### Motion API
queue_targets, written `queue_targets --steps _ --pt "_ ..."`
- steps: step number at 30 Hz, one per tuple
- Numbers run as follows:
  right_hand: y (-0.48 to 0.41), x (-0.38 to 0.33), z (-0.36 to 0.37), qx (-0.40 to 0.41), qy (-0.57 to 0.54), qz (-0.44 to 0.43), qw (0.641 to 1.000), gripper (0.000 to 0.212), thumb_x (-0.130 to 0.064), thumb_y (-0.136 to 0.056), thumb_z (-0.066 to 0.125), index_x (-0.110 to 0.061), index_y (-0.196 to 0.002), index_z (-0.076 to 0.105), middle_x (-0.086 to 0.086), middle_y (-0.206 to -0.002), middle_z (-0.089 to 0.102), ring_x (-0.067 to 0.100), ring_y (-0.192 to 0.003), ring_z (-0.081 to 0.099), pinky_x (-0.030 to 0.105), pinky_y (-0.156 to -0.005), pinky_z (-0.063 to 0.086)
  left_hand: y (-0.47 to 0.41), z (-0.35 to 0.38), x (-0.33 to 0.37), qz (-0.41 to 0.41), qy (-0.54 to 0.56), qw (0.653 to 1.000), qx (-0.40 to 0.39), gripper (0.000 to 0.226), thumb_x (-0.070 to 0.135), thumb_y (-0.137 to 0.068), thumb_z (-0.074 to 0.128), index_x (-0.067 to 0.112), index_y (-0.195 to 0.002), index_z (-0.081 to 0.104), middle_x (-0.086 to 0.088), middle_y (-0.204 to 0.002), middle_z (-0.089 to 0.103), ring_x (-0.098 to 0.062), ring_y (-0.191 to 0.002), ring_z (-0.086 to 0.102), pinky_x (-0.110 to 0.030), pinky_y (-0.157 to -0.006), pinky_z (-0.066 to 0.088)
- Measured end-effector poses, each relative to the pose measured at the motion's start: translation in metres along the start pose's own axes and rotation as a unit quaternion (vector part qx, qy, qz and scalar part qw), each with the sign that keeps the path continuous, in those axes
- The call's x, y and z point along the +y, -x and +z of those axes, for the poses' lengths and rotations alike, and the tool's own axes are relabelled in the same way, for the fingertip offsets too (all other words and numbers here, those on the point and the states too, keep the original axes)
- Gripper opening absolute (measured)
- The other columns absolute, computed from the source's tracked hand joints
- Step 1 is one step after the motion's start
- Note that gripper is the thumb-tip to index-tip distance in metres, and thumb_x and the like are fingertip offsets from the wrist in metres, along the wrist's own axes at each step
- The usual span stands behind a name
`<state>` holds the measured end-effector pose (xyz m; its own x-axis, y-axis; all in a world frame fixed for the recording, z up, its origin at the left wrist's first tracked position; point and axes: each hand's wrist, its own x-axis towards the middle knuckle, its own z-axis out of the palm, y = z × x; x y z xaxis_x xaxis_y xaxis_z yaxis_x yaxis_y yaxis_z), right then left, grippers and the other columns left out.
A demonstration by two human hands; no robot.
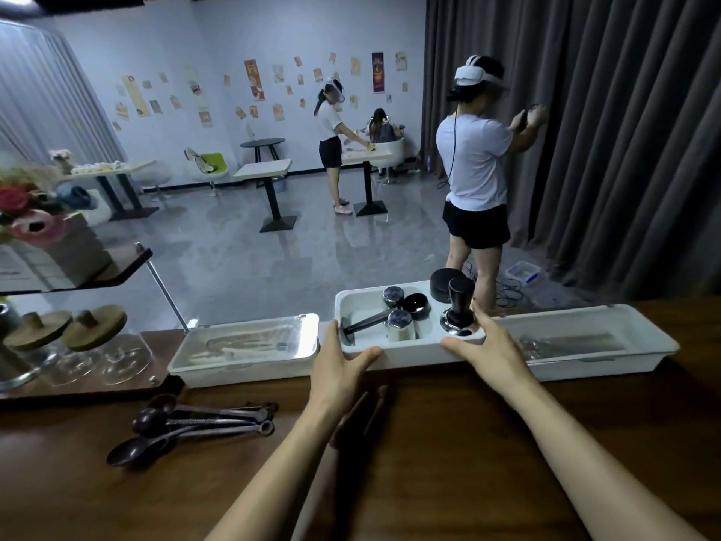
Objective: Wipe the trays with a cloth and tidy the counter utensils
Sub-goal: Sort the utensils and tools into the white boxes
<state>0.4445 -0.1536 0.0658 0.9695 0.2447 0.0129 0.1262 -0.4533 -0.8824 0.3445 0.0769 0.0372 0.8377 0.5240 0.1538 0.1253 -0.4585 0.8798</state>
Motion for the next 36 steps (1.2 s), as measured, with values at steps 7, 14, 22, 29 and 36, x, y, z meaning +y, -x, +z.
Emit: queue_targets --steps 7,14,22,29,36 --pt "-0.011 0.015 0.016 -0.02 -0.053 0.016 0.998 0.092 -0.025 -0.083 0.08 -0.025 -0.157 0.026 -0.006 -0.157 0.035 0.013 -0.144 0.029 0.019 -0.103 0.023 -0.003 0.016 -0.021 -0.045 0.006 0.999 -0.008 0.057 0.049 -0.076 0.077 0.047 -0.126 0.049 0.026 -0.112 0.068 0.007 -0.099 0.064 -0.037 -0.097 0.052" --pt "-0.015 0.026 0.021 -0.033 -0.051 0.026 0.998 0.089 -0.023 -0.084 0.079 -0.024 -0.157 0.027 -0.003 -0.156 0.036 0.015 -0.145 0.029 0.016 -0.101 0.022 -0.001 0.024 -0.026 -0.085 0.049 0.995 -0.018 0.087 0.038 -0.084 0.082 0.029 -0.155 0.033 0.015 -0.135 0.05 -0.004 -0.122 0.048 -0.029 -0.104 0.04" --pt "-0.003 0.042 0.026 -0.039 -0.048 0.036 0.997 0.094 -0.035 -0.082 0.08 -0.027 -0.157 0.025 -0.004 -0.157 0.036 0.018 -0.146 0.028 0.029 -0.115 0.021 0.014 0.018 -0.029 -0.096 -0.017 0.995 -0.015 0.043 0.045 -0.078 0.078 0.043 -0.109 0.047 0.013 -0.09 0.073 -0.007 -0.08 0.07 -0.038 -0.085 0.057" --pt "0.014 0.054 0.028 -0.03 -0.034 0.026 0.999 0.097 -0.052 -0.078 0.079 -0.036 -0.156 0.025 -0.006 -0.159 0.033 0.017 -0.148 0.025 0.04 -0.121 0.022 0.035 0.011 -0.022 -0.092 -0.048 0.994 -0.026 0.054 0.031 -0.089 0.078 0.039 -0.128 0.042 0.026 -0.089 0.058 0.019 -0.069 0.056 -0.001 -0.062 0.039" --pt "0.023 0.048 0.026 -0.034 -0.01 0.015 0.999 0.087 -0.039 -0.089 0.072 -0.024 -0.158 0.021 0.003 -0.162 0.024 0.022 -0.15 0.016 0.033 -0.118 0.014 0.037 0.01 -0.018 -0.08 -0.069 0.994 -0.031 0.058 0.041 -0.088 0.076 0.035 -0.135 0.043 0.014 -0.102 0.068 0.002 -0.087 0.064 -0.023 -0.079 0.046"
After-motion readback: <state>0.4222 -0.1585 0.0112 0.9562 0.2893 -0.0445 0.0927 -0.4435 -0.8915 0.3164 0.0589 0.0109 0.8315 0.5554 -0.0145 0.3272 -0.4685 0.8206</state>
